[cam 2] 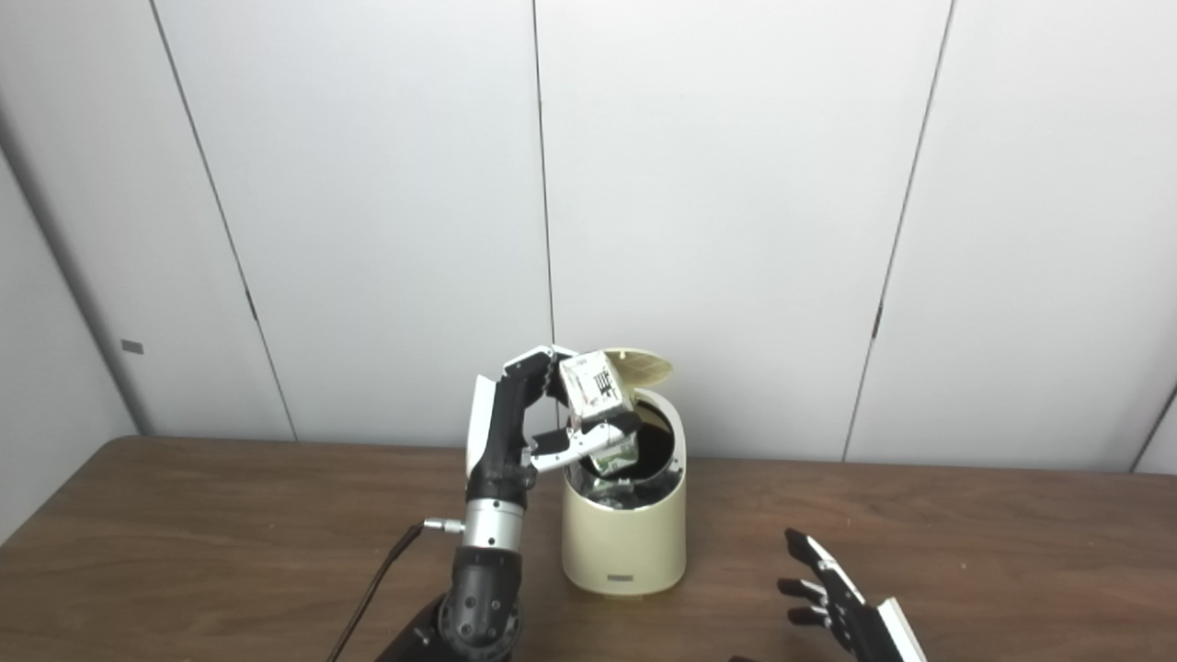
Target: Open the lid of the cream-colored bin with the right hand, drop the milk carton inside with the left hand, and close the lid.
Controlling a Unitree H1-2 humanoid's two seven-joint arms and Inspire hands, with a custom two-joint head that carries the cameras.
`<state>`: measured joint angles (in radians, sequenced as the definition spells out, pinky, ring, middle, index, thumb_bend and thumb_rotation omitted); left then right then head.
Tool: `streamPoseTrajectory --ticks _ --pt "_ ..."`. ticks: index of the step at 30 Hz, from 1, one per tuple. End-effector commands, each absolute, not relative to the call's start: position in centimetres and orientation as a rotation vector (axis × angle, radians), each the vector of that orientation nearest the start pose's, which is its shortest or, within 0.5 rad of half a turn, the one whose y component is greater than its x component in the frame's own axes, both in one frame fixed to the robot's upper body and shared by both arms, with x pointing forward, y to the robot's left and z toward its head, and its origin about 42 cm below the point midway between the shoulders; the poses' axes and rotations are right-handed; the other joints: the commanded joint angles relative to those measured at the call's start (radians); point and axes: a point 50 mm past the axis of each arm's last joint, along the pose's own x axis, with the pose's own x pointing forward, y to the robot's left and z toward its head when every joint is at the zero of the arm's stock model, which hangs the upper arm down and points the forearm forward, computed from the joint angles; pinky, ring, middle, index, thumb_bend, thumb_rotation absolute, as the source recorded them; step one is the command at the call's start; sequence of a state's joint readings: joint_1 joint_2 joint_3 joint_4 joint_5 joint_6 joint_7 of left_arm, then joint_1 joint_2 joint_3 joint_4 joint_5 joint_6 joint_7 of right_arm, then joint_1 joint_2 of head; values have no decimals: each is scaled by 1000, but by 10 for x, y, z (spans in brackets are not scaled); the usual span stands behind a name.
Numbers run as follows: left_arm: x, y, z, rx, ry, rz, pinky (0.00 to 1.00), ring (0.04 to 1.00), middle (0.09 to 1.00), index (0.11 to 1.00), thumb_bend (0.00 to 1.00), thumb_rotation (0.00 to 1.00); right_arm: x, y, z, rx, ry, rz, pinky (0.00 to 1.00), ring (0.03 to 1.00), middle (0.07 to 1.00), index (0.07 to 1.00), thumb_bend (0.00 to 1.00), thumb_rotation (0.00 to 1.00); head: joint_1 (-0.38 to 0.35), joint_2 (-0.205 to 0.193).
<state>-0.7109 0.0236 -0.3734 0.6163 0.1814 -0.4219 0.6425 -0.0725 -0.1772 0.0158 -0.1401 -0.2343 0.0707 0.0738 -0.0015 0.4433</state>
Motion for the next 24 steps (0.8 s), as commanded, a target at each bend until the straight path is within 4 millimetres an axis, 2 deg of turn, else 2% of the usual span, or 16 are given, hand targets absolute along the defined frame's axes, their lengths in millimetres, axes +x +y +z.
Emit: streamPoseTrajectory --ticks 1,15,24 --pt "467 86 247 154 -738 87 453 446 470 498 524 0 308 -250 168 -398 -223 58 709 804 925 917 731 271 -1 1" --pt "466 79 232 165 -719 157 456 456 491 480 524 0 305 -248 166 -382 -211 54 736 813 931 922 735 295 -6 9" --pt "465 77 217 206 -667 90 466 467 481 491 523 0 303 -248 167 -378 -208 51 730 819 939 925 723 285 -6 15"
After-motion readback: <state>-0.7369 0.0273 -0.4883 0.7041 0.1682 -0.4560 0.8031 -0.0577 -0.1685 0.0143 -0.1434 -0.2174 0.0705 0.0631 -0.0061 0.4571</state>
